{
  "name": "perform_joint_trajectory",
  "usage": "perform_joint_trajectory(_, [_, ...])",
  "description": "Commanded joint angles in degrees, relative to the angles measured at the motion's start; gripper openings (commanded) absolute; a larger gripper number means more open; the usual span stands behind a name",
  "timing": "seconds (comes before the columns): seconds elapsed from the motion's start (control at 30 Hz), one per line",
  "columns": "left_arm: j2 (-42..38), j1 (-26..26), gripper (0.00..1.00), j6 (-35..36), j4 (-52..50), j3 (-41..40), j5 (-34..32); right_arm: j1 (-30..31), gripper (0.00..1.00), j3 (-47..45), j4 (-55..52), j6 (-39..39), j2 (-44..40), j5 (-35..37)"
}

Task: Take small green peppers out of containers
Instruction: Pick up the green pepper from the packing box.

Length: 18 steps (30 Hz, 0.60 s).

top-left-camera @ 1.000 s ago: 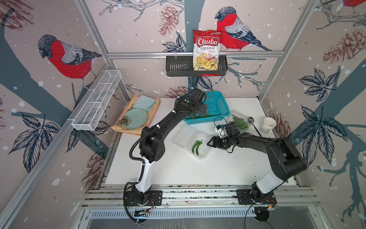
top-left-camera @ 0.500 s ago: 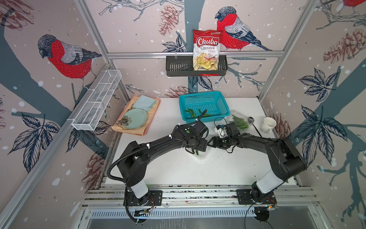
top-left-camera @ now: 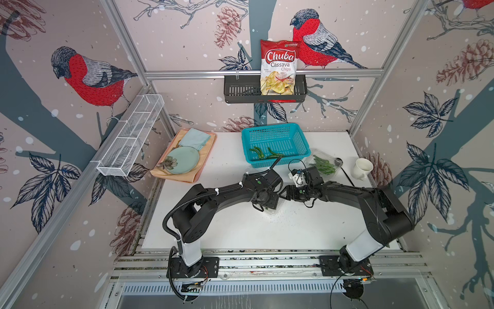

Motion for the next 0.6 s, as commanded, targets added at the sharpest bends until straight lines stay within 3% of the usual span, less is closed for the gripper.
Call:
perform_joint_trajectory(0.0, [1.16,0.02,0.68,1.45,1.75,0.60,-2.01,0.35,0.67,-1.02,-6.51,0.77,0.71,3.85])
perform_joint_trajectory(0.23, [2.57,0.11,0.59,2.20,2.63,0.92,-4.16,0.35,0.64,-1.93,-6.55,1.37,0.13,4.98])
perform_joint_trajectory(0.57, [3.85,0.11,0.28,2.12,4.91,-0.11,-4.82,0.39,0.63,-1.47,-6.59,1.82,0.57,5.14])
